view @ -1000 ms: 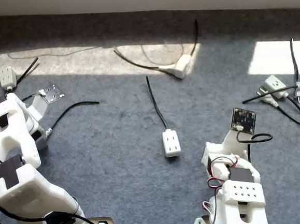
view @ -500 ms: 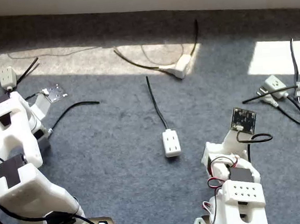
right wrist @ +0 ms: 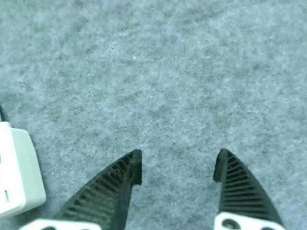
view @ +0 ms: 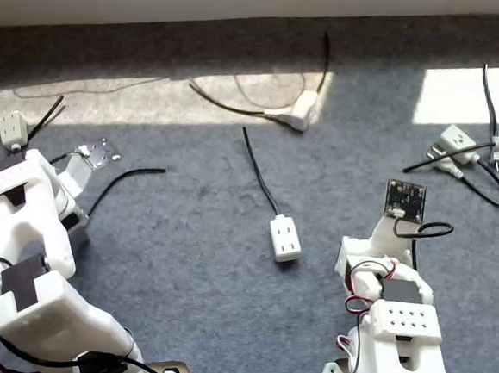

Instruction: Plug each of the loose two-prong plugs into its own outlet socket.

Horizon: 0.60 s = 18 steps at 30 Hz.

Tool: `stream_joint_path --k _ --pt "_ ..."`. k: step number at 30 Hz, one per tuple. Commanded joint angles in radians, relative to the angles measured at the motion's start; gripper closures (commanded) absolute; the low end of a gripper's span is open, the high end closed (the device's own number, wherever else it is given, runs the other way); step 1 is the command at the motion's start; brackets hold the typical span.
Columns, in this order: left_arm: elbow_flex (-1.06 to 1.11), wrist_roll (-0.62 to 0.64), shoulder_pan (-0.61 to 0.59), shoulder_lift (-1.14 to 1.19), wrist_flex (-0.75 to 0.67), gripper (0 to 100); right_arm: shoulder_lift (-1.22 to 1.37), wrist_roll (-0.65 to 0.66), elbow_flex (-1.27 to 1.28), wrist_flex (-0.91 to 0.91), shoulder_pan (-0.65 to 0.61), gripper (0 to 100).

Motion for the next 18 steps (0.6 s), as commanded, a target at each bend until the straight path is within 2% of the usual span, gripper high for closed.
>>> stream_joint_path --k 1,18 --pt "-0.027 -0.003 0.028 -0.004 -0.012 85 -0.016 -0.005 -0.005 -0.021 -0.01 74.8" --pt "-0.021 -0.009 -0.027 -0.004 -0.014 85 -0.016 -0.005 -0.005 -0.021 -0.007 74.8"
